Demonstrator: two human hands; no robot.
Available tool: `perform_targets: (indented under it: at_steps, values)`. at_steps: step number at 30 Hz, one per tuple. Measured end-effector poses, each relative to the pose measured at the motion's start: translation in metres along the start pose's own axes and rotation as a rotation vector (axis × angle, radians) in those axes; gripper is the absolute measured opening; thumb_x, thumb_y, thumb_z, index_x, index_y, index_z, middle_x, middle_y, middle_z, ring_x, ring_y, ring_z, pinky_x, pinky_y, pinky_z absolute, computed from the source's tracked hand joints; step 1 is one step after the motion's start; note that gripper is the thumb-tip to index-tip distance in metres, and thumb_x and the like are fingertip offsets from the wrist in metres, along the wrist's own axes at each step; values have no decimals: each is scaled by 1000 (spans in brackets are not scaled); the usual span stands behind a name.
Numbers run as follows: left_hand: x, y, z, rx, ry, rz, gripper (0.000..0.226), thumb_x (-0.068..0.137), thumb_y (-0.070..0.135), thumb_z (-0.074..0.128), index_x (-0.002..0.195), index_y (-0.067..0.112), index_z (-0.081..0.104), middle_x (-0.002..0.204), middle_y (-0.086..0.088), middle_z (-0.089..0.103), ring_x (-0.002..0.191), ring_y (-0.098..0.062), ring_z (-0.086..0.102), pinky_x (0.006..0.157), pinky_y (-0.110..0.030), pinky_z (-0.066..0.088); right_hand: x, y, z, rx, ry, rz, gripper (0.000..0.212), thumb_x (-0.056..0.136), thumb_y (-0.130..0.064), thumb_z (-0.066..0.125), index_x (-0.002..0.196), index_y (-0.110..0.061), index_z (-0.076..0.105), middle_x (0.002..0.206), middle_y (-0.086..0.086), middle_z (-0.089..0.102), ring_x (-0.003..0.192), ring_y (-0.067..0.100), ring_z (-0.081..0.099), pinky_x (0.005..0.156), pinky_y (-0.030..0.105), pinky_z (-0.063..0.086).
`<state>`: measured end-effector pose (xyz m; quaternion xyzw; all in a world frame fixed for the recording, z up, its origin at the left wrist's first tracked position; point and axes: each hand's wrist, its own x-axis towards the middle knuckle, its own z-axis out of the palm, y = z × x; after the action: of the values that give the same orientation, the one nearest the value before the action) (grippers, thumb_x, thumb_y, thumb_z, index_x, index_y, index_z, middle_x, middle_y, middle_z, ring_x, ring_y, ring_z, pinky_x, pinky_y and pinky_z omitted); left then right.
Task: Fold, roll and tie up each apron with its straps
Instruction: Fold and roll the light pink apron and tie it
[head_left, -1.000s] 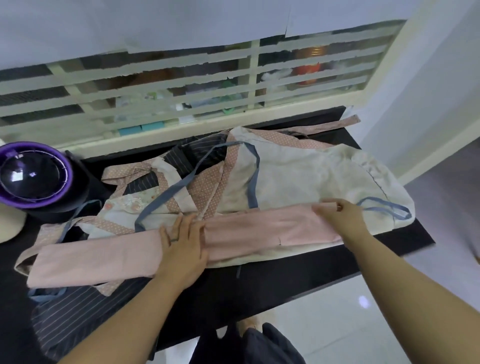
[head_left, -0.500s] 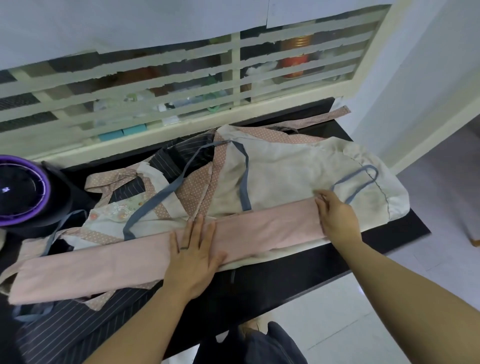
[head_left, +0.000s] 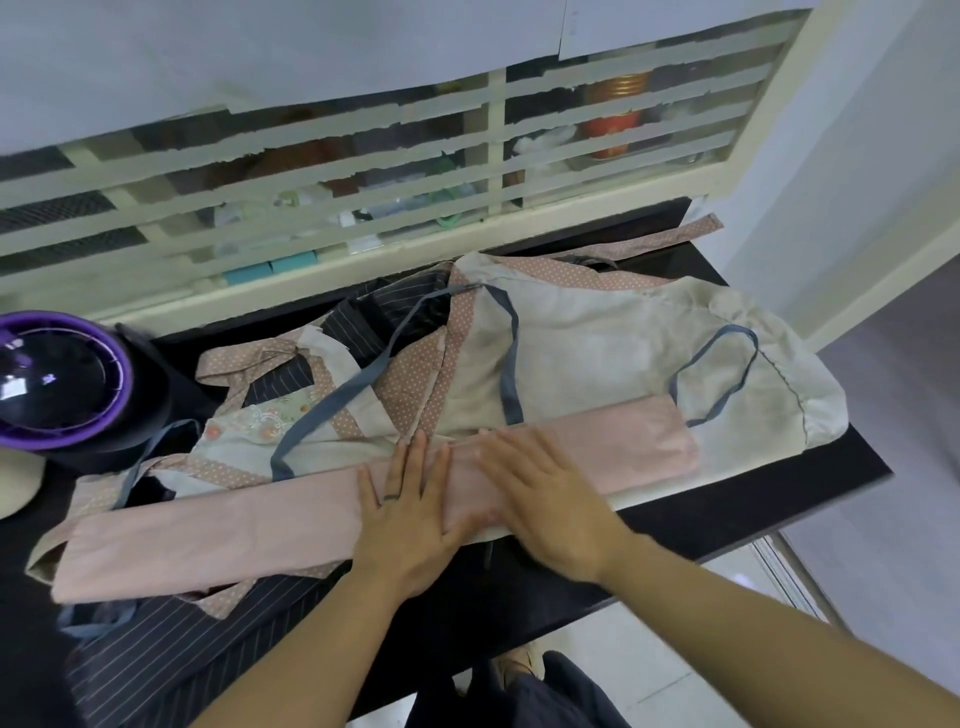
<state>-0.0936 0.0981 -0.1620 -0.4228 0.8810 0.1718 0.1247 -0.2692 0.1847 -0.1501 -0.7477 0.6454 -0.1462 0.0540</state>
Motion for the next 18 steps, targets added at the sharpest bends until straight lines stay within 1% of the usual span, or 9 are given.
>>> perform_targets:
  at_steps: [3, 5, 7, 9, 12, 13, 14, 16, 18]
  values:
    - [1, -2, 2, 10, 9, 1, 100, 51, 81, -37, 135, 26, -37, 154, 2, -33, 140, -15, -31, 110, -53, -19, -8, 2, 23, -99, -170, 69, 63, 102, -49, 13, 144, -10, 39, 151, 6, 38, 142, 22, 29, 114, 44, 11]
    - [1, -3, 3, 5, 11, 1, 99, 51, 78, -40, 135, 25, -37, 154, 2, -32, 140, -15, -31, 109, -54, -20, -26, 26, 25, -170, -222, 125, 60, 103, -48, 10, 148, -14, 31, 153, 5, 32, 141, 23, 31, 112, 46, 12]
    - [2, -4, 4, 13, 11, 7, 99, 50, 77, -41, 134, 24, -38, 153, 2, -34, 139, -16, -32, 108, -54, -22, -44, 49, 17, -212, -241, 259, 57, 103, -47, 8, 150, -18, 21, 154, 3, 27, 141, 26, 32, 111, 48, 12]
    - [2, -4, 5, 14, 17, 17, 99, 51, 77, -41, 135, 24, -38, 152, 1, -35, 140, -17, -32, 108, -55, -22, -57, 71, 5, -228, -264, 432, 60, 102, -48, 3, 151, -16, 18, 155, 6, 22, 141, 30, 30, 112, 47, 9]
    - [2, -4, 5, 21, 7, 16, 98, 52, 77, -40, 134, 24, -38, 152, 1, -35, 141, -18, -31, 109, -56, -20, -67, 90, -7, -220, -270, 543, 80, 88, -59, -22, 151, -15, 3, 158, 3, 0, 147, 25, 7, 118, 41, 2]
    - [2, -5, 4, 24, 3, 18, 97, 54, 79, -38, 133, 24, -39, 152, 1, -35, 141, -18, -31, 108, -56, -20, -63, 88, -12, -228, -256, 564, 85, 87, -60, -23, 151, -13, 7, 159, 5, 4, 148, 26, 7, 118, 43, 3]
    - [2, -5, 3, 22, -8, 15, 95, 58, 80, -32, 133, 23, -40, 152, 1, -35, 141, -18, -31, 108, -56, -20, -58, 82, -17, -251, -197, 560, 84, 92, -57, -16, 151, -9, 20, 158, 10, 17, 146, 29, 16, 117, 44, 7]
    - [3, -5, 1, 7, -26, 12, 89, 65, 76, -18, 134, 24, -39, 154, 1, -34, 142, -18, -30, 109, -56, -19, -39, 53, -26, -228, -45, 461, 64, 101, -45, 13, 141, -5, 45, 147, 16, 41, 138, 32, 31, 114, 44, 13]
    - [2, -6, -2, -21, -34, 33, 90, 67, 72, -12, 142, 26, -32, 155, 2, -31, 143, -18, -27, 110, -54, -17, -14, 16, -18, -27, 11, 190, 49, 96, -32, 37, 132, -3, 54, 138, 16, 52, 131, 30, 40, 114, 39, 18]
